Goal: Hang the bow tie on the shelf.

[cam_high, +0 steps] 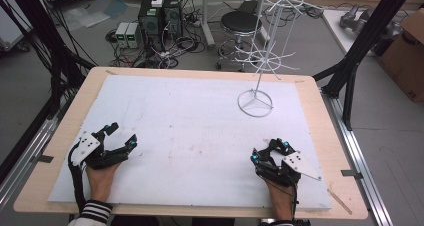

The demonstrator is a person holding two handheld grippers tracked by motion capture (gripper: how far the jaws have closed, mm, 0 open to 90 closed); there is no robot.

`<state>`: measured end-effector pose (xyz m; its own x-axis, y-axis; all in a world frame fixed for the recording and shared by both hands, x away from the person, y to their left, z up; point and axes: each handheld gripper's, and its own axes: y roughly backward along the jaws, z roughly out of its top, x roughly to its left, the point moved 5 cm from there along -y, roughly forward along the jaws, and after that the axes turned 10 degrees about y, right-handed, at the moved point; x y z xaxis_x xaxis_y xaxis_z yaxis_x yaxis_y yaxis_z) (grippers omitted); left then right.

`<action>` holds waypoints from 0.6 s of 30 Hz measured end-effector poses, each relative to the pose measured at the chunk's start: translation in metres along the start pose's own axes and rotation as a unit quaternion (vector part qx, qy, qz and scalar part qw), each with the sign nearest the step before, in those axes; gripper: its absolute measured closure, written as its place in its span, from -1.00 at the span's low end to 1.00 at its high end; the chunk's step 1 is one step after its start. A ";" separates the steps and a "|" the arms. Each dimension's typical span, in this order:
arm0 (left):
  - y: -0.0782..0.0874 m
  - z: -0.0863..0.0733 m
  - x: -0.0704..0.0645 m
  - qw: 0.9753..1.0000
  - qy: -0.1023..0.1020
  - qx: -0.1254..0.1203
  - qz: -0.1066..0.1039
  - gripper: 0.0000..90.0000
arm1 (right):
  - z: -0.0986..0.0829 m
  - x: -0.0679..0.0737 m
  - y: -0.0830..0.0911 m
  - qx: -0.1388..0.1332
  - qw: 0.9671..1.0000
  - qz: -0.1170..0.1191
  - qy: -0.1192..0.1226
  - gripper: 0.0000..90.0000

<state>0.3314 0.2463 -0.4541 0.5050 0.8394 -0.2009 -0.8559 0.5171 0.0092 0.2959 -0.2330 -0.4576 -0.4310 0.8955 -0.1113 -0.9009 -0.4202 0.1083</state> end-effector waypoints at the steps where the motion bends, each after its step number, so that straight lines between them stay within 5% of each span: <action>1: 0.000 0.000 0.000 1.000 0.000 0.000 0.000 -0.61 | 0.000 0.000 0.000 0.000 1.000 0.000 0.000 -0.80; 18: 0.000 0.000 0.000 1.000 0.002 -0.003 0.000 -0.61 | 0.000 -0.001 0.001 -0.007 1.000 0.005 -0.004 -0.80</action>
<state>0.3314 0.2464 -0.4540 0.5046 0.8388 -0.2042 -0.8565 0.5162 0.0038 0.2950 -0.2340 -0.4572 -0.4401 0.8922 -0.1014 -0.8970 -0.4316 0.0957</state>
